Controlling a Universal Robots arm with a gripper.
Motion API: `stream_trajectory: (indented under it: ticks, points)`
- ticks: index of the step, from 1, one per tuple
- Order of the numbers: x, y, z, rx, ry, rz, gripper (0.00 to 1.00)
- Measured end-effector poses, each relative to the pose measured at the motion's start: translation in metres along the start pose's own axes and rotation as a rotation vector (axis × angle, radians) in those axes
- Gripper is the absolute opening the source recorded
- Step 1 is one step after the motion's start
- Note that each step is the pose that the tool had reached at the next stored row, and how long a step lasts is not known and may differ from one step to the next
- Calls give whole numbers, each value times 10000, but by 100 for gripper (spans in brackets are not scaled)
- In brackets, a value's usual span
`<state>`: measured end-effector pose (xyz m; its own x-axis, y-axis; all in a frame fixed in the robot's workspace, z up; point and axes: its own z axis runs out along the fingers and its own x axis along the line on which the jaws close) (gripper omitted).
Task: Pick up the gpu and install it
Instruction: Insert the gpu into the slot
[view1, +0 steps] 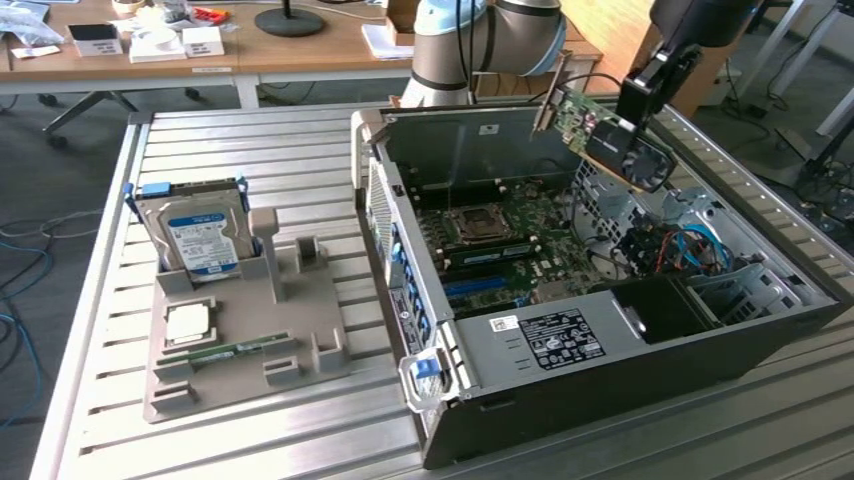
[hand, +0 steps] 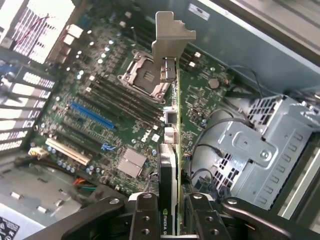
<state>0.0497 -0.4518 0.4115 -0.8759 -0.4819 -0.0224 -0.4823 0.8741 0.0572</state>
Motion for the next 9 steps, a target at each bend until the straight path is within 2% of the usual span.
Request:
stream_trajectory:
  ticks: [9]
  points:
    - [0,0,2,-28,70,-1234,27]
